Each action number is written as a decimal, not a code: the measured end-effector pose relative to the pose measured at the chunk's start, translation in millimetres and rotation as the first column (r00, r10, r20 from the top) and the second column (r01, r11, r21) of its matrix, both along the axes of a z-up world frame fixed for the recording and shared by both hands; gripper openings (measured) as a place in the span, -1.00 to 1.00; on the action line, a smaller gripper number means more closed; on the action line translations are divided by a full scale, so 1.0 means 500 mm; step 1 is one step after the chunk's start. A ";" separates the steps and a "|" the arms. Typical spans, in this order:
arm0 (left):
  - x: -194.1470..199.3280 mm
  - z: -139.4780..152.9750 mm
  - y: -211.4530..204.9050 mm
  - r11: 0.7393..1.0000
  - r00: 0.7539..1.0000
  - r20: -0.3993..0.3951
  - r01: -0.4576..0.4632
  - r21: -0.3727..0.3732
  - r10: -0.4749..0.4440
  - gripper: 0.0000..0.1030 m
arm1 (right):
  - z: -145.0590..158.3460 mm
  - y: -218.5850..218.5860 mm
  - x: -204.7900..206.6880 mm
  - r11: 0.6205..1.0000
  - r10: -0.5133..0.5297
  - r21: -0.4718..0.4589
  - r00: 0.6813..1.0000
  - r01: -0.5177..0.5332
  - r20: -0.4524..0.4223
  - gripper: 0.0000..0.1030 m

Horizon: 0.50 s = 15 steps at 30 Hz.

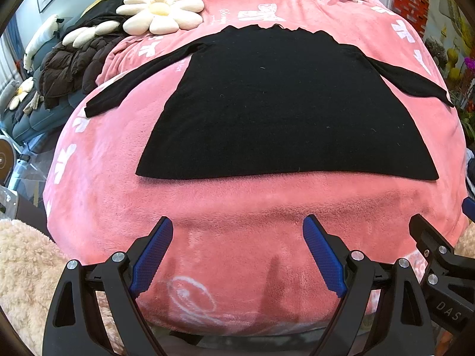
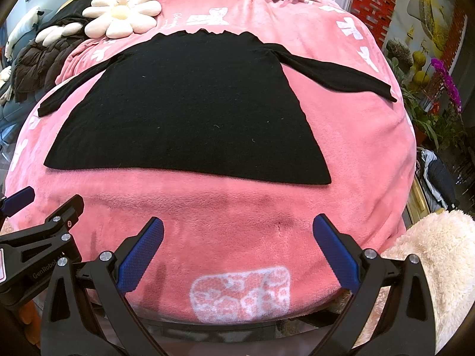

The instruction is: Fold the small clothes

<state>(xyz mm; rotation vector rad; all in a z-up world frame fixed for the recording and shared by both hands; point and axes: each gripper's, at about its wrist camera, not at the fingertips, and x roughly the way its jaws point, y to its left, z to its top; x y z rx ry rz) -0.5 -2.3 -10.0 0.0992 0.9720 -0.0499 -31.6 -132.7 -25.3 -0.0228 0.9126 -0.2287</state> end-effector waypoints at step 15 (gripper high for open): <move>0.002 0.002 -0.003 1.000 1.000 0.002 0.003 0.005 -0.003 0.68 | 0.000 0.000 0.000 1.000 -0.001 0.000 1.000 0.001 0.001 0.91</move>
